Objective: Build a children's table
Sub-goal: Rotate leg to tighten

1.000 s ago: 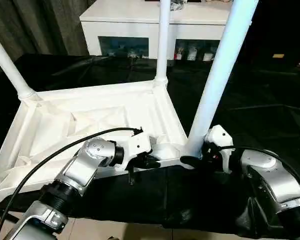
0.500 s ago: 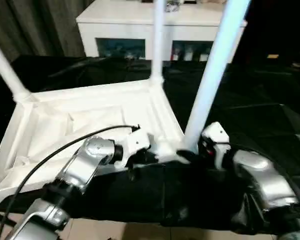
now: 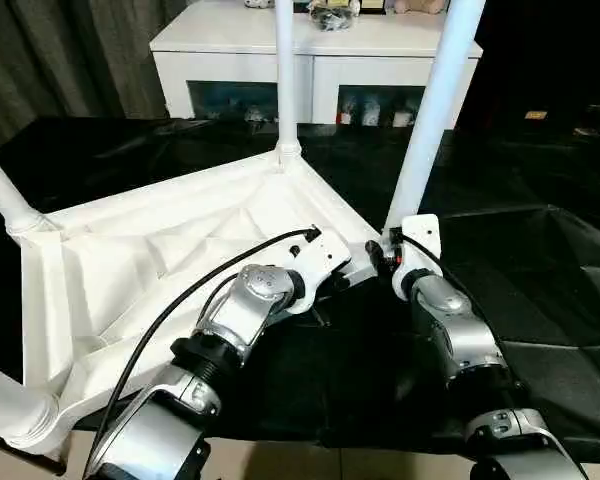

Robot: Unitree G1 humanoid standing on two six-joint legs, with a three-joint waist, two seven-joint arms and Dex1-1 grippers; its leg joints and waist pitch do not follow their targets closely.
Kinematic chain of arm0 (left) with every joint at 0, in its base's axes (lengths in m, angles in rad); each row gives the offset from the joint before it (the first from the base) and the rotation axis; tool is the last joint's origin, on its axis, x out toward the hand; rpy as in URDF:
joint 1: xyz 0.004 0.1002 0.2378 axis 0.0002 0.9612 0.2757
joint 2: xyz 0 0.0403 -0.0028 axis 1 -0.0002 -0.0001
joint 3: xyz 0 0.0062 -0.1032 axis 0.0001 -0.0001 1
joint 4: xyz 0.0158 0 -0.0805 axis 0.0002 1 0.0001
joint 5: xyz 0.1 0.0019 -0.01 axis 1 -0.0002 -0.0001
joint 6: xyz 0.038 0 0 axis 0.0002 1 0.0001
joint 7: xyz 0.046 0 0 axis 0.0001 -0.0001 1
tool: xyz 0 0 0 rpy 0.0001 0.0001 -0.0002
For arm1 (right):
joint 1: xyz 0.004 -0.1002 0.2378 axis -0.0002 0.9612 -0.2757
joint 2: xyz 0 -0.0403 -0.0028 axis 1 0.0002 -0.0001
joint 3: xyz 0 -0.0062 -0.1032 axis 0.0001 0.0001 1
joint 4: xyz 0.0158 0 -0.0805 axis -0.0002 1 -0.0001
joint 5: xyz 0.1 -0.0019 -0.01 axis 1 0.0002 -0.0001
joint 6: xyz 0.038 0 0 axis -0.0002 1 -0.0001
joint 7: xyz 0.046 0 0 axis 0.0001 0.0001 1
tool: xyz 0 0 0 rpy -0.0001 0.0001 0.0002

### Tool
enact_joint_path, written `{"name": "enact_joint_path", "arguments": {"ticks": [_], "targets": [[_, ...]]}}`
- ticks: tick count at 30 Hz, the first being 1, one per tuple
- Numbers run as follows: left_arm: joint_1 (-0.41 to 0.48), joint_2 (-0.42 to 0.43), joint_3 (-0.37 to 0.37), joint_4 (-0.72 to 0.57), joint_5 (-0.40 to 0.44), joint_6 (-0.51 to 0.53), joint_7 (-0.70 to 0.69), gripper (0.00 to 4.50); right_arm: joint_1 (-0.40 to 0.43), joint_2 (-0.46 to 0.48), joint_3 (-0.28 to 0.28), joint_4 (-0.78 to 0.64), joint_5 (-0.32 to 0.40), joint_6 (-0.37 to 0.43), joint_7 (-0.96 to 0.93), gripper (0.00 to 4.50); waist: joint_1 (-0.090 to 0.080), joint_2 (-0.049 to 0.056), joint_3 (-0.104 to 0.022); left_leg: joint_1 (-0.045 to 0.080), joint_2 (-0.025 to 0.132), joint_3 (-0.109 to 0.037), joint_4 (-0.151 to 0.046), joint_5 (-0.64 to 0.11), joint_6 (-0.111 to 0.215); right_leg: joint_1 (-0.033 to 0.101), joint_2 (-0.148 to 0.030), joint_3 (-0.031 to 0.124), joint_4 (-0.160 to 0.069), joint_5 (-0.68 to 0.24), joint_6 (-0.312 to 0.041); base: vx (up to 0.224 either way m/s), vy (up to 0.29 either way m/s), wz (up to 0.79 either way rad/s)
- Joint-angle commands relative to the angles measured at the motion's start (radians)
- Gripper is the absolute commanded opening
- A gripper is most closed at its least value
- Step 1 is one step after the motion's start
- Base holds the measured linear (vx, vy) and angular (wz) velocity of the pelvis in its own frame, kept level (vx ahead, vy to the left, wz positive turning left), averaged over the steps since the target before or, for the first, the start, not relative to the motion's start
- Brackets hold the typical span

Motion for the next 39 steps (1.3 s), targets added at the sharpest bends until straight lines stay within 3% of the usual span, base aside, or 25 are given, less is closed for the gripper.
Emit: {"name": "enact_joint_path", "arguments": {"ticks": [1,5,7,8,9,12,14,16,19,22,24,29,39], "targets": [[-0.016,-0.027,0.006,0.040,0.015,-0.007,0.085,0.00,0.031,0.083,0.093,-0.013,0.021,0.008,0.099,3.42,-0.006,-0.009,-0.046,0.008,0.020,-0.022,-0.096,-0.420,-0.002,0.019,-0.018,0.009,-0.089,-0.460,-0.126,0.000,0.000,0.00],[0.002,0.030,0.005,0.000,0.011,-0.020,0.022,0.00,0.052,0.021,0.098,-0.099,0.015,-0.014,0.141,3.72,-0.010,-0.011,-0.046,0.003,0.020,-0.026,-0.098,-0.425,0.003,0.021,-0.020,0.007,-0.091,-0.490,-0.112,0.000,0.000,0.00],[0.043,0.098,-0.015,-0.075,0.007,-0.029,-0.093,0.00,0.089,-0.085,0.125,-0.200,0.016,0.000,0.277,3.86,-0.015,-0.006,-0.047,-0.005,0.023,-0.031,-0.101,-0.404,0.005,0.030,-0.021,0.006,-0.087,-0.458,-0.115,0.000,0.000,0.00],[0.043,0.098,-0.015,-0.075,0.007,-0.029,-0.093,0.00,0.089,-0.085,0.125,-0.200,0.016,0.000,0.277,3.86,-0.018,-0.009,-0.047,-0.006,0.025,-0.027,-0.101,-0.404,0.013,0.031,-0.019,0.008,-0.086,-0.437,-0.120,0.000,0.000,0.00],[0.076,0.149,-0.038,-0.134,-0.002,-0.058,-0.189,0.00,0.125,-0.161,0.139,-0.279,0.047,0.025,0.396,3.86,-0.017,-0.012,-0.048,-0.007,0.027,-0.027,-0.099,-0.381,0.025,0.035,-0.020,0.010,-0.082,-0.401,-0.135,0.000,0.000,0.00],[0.104,0.196,-0.055,-0.186,-0.016,-0.073,-0.271,0.00,0.167,-0.237,0.153,-0.352,0.074,0.034,0.523,3.86,-0.014,-0.008,-0.050,-0.004,0.030,-0.017,-0.092,-0.337,0.048,0.030,-0.019,0.016,-0.074,-0.318,-0.189,0.000,0.000,0.00],[0.150,0.267,-0.079,-0.276,-0.071,-0.089,-0.418,0.00,0.225,-0.343,0.168,-0.441,0.117,0.029,0.691,3.86,-0.003,-0.008,-0.056,-0.001,0.033,-0.015,-0.087,-0.278,0.065,0.038,-0.021,0.018,-0.062,-0.223,-0.220,0.058,-0.018,0.04],[0.161,0.284,-0.083,-0.300,-0.086,-0.085,-0.449,0.00,0.236,-0.369,0.170,-0.455,0.126,0.026,0.725,3.86,0.001,-0.004,-0.056,-0.005,0.037,-0.014,-0.085,-0.222,0.091,0.041,-0.021,0.019,-0.050,-0.135,-0.252,0.068,-0.005,-0.02],[0.177,0.314,-0.087,-0.348,-0.108,-0.055,-0.499,0.00,0.248,-0.420,0.176,-0.464,0.133,0.023,0.783,3.86,0.013,-0.002,-0.061,0.006,0.036,-0.007,-0.074,-0.129,0.118,0.039,-0.015,0.018,-0.032,0.004,-0.309,0.023,0.000,-0.01],[0.181,0.320,-0.080,-0.364,-0.115,-0.051,-0.521,0.00,0.237,-0.439,0.187,-0.453,0.130,0.022,0.817,3.86,0.024,-0.005,-0.059,0.009,0.037,-0.004,-0.074,-0.128,0.119,0.040,-0.015,0.020,-0.032,-0.002,-0.314,0.000,0.000,0.00],[0.176,0.318,-0.073,-0.359,-0.113,-0.052,-0.518,0.00,0.224,-0.437,0.189,-0.439,0.128,0.026,0.827,3.86,0.030,-0.007,-0.057,0.012,0.036,-0.002,-0.076,-0.162,0.104,0.038,-0.016,0.020,-0.036,-0.057,-0.301,0.000,0.000,0.00],[0.169,0.322,-0.069,-0.354,-0.118,-0.052,-0.514,0.00,0.220,-0.432,0.193,-0.435,0.138,0.036,0.848,3.70,0.030,-0.008,-0.055,0.011,0.035,-0.004,-0.079,-0.197,0.073,0.039,-0.019,0.022,-0.042,-0.132,-0.270,0.000,0.000,0.00],[0.170,0.335,-0.065,-0.355,-0.116,-0.042,-0.519,0.00,0.224,-0.428,0.184,-0.411,0.152,0.050,0.872,2.75,0.032,-0.008,-0.060,0.009,0.033,-0.003,-0.071,-0.129,0.099,0.043,-0.017,0.021,-0.032,-0.050,-0.288,0.000,0.000,0.00]]}}
